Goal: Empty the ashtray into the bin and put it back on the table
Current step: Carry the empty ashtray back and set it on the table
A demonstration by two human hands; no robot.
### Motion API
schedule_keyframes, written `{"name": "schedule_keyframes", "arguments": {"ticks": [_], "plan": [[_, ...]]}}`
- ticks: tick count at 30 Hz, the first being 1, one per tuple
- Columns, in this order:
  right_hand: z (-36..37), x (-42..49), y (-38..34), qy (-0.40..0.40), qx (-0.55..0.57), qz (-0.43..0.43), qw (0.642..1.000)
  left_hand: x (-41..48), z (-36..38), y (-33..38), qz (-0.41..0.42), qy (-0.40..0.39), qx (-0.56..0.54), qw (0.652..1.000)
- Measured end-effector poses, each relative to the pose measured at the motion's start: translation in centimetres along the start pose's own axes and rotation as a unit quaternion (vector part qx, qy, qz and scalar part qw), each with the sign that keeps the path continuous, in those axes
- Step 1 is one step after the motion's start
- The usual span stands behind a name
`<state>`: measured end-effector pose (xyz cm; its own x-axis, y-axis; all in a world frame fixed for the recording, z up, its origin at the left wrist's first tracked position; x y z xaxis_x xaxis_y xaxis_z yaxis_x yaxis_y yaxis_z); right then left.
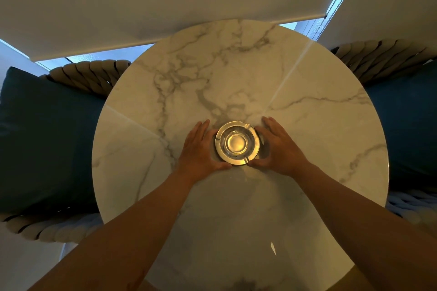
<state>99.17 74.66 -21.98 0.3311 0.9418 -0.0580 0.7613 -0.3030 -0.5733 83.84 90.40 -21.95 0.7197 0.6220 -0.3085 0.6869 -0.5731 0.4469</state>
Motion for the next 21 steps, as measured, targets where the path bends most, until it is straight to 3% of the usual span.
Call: {"name": "schedule_keyframes", "arguments": {"ticks": [21], "plan": [[0.1, -0.9, -0.9, -0.006, -0.002, 0.004, 1.000, -1.6, 0.0, -0.6, -0.018, 0.011, 0.019, 1.000]]}}
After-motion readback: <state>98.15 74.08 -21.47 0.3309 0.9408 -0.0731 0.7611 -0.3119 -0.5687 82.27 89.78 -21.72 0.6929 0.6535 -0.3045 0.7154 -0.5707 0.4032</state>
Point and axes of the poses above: each hand's wrist, its own x-axis towards the middle knuckle, its own z-axis out of the palm, y = z × x, the point moved 6 cm from there along x, towards the middle knuckle, and after that the axes turned 11 degrees about -z, right-handed, at the moved point
